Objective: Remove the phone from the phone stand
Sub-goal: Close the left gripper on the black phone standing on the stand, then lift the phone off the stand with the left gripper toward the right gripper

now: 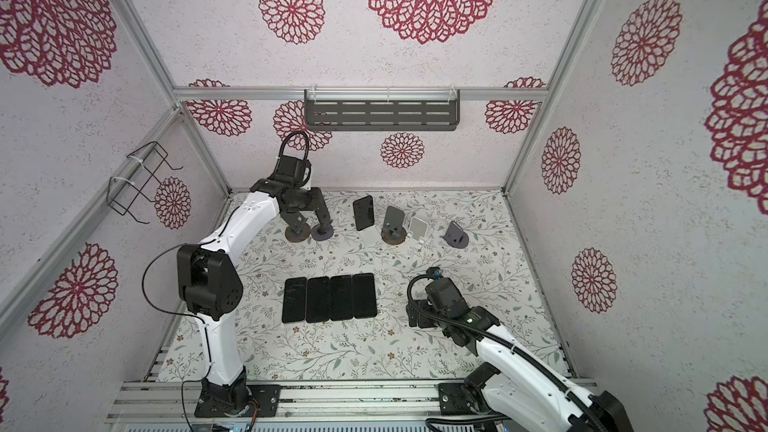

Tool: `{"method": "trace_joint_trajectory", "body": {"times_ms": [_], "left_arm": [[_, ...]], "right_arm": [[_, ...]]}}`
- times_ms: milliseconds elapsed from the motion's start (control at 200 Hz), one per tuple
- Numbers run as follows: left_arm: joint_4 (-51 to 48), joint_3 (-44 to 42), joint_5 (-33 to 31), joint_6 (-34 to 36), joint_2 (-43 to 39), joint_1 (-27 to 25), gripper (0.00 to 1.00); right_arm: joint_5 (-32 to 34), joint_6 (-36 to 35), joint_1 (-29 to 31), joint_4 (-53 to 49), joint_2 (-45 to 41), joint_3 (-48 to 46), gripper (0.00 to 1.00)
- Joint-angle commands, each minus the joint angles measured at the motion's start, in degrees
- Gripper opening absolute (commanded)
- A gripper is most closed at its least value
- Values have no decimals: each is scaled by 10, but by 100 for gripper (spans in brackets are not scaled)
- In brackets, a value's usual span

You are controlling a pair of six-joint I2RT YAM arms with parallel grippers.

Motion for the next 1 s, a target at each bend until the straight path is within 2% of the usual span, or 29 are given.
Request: {"method": "trace_joint_trajectory", "body": {"times_ms": [0, 230, 335, 520, 686, 746, 856, 996], "left_arm": [[3, 19, 25, -6, -34, 3, 1], [-38, 33, 46, 6, -85, 2, 0], [-60, 28, 57, 11, -112, 1, 0], [-77, -20, 104, 12, -168, 0, 0], [-100, -73, 162, 19, -192, -10, 0], [-99, -96, 194, 16, -200, -13, 0], [-98, -142, 275, 9, -212, -14, 0], [-52, -229, 384, -5, -222, -14, 0]], "right_arm": [[6, -8, -3, -12, -8, 8, 92], [4, -2, -3, -17, -5, 20, 93], [3, 0, -3, -18, -6, 25, 99], [-19, -16, -2, -28, 7, 53, 99], [-1, -34, 18, -31, -4, 107, 99], [0, -44, 22, -37, -1, 131, 98], [4, -58, 23, -83, 35, 195, 91], [22, -78, 44, -137, 97, 276, 91]]}}
